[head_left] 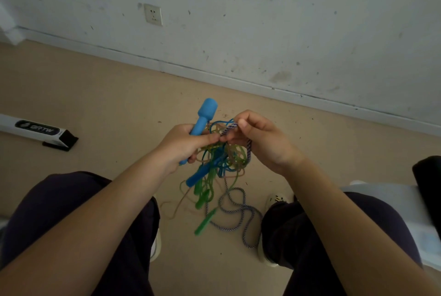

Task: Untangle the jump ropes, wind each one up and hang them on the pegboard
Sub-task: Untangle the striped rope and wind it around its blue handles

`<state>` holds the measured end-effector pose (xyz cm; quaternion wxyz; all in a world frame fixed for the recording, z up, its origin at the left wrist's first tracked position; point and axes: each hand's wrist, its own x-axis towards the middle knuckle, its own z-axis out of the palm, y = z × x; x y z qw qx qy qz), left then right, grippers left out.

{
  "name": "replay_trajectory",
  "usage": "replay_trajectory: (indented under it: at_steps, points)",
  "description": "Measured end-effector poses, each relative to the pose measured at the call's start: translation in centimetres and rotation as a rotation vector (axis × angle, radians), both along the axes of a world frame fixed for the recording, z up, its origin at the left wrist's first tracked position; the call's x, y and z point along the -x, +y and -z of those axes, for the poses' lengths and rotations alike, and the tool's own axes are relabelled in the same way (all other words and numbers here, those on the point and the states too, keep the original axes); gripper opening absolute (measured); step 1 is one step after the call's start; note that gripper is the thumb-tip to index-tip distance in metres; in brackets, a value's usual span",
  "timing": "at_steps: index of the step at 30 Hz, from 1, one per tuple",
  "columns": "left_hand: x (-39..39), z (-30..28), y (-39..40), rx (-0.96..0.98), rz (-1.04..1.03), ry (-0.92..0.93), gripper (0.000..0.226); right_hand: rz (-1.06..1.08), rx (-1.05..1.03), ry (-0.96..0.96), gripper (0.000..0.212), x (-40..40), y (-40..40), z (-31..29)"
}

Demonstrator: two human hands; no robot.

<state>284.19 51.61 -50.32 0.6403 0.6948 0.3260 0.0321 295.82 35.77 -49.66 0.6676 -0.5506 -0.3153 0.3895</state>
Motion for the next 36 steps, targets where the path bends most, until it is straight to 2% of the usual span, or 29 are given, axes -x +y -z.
replay_trajectory:
  at_steps: [4,8,11,14,19,21,26,31,33,36]
  points:
    - [0.1,0.0,0.2,-0.044,0.04,0.034,0.021,0.006,0.042,-0.017,0.014,0.2,0.2,0.4]
    - [0.2,-0.2,0.7,-0.141,0.108,0.072,0.016,0.206,0.026,-0.077,0.022,-0.5,-0.3,0.1]
    - [0.3,-0.1,0.6,-0.195,0.135,0.071,0.013,0.252,0.051,-0.082,0.02,-0.5,-0.3,0.4]
    - [0.3,0.1,0.2,-0.174,0.18,0.07,0.014,0.206,0.045,-0.01,0.018,0.1,-0.2,0.3]
    - [0.2,-0.4,-0.4,-0.083,0.172,0.044,0.035,0.104,-0.066,0.149,0.015,0.6,0.0,-0.7]
    - [0.1,-0.4,-0.4,-0.074,0.176,0.042,0.035,0.095,-0.064,0.155,0.015,0.6,0.1,-0.7]
    - [0.0,-0.3,0.1,-0.115,0.217,0.115,0.029,0.243,-0.039,0.138,0.022,0.3,-0.1,-0.5]
    - [0.3,-0.4,0.2,-0.108,0.142,0.054,0.022,0.308,-0.007,0.178,0.023,-0.2,-0.3,-0.4]
    - [0.3,-0.6,0.2,-0.13,0.085,0.003,0.017,0.292,0.067,0.135,0.024,-0.5,-0.5,-0.8]
    - [0.3,-0.8,0.8,-0.129,0.006,-0.046,0.015,0.193,0.277,-0.073,0.023,-0.2,-0.7,-1.0]
